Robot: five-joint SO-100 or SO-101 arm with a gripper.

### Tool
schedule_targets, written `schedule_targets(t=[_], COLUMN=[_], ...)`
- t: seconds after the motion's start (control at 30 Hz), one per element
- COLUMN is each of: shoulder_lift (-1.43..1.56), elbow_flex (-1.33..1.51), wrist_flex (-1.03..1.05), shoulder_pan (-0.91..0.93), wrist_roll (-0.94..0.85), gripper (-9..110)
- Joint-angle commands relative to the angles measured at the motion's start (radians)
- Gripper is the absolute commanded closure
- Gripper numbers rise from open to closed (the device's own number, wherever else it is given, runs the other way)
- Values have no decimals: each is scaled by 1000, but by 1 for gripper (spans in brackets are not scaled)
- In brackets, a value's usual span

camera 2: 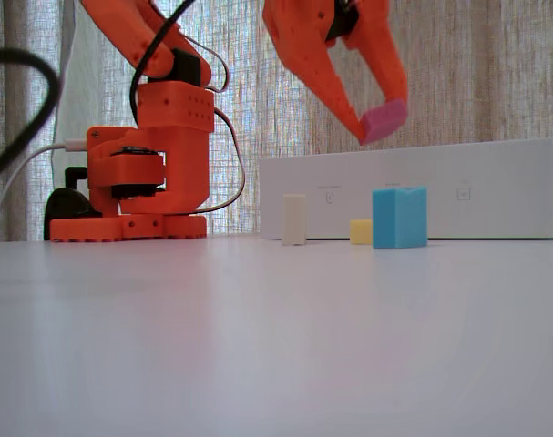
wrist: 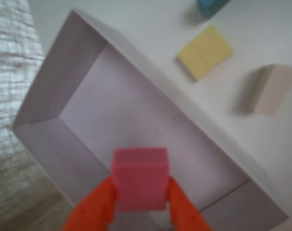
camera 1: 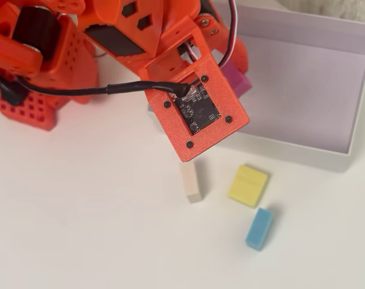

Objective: Grasp the pink cuboid and put it in the bin.

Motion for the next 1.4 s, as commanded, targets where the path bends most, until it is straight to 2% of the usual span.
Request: schedule_targets(t=[0.0, 0.1, 0.23, 0.27, 0.53, 0.7, 0.8, 0.97, 1.13, 1.3, 1.37], shoulder_lift=[103, 152, 183, 195, 348, 518, 615, 776, 914, 922, 922], elbow_flex=[91, 150, 158, 158, 167, 232, 296, 422, 541, 563, 577], wrist_flex=[-71, -91, -146, -170, -480, -607, -577, -380, -173, -60, -26], shoulder_pan=[9, 18, 46, 60, 196, 419, 540, 664, 713, 713, 713], wrist_roll=[-2, -2, -2, -2, 9, 156, 245, 308, 321, 336, 333], gripper=[89, 76, 75, 71, 72, 74, 75, 75, 76, 81, 89])
